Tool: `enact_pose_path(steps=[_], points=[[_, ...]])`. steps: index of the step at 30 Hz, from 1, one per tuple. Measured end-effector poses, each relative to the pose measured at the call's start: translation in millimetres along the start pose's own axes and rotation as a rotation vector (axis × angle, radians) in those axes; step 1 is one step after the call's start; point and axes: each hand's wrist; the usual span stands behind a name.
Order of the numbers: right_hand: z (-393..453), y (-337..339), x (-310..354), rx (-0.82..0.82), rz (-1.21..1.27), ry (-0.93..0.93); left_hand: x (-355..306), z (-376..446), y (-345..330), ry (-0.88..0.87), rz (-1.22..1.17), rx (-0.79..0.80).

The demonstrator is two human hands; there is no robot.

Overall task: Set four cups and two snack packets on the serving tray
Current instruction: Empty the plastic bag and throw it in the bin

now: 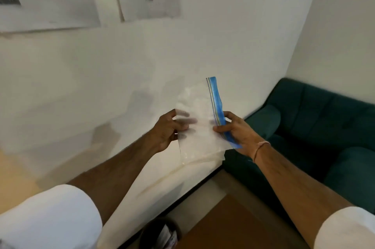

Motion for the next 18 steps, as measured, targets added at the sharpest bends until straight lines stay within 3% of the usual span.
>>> enact_pose_path(steps=[4,10,14,18], points=[[38,-26,-81,-0.037,-0.074,-0.095,83,22,49,0.112,-0.048,-0.154],[81,-53,-208,-0.095,-0.32,-0.151,206,31,120,0.352,-0.201,-0.233],[102,-76,-292,-0.038,-0.594,-0.156,299,27,156,0.47,-0.04,-0.27],[116,-99,-387,0.03,-0.783,-0.217,402,20,181,0.495,0.366,-0.229]])
Point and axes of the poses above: each hand's wrist, its own z-axis towards the middle knuckle, its own y-axis out of the back of the hand, x = y × z, and after that the axes turned 9 degrees about -x, right-handed
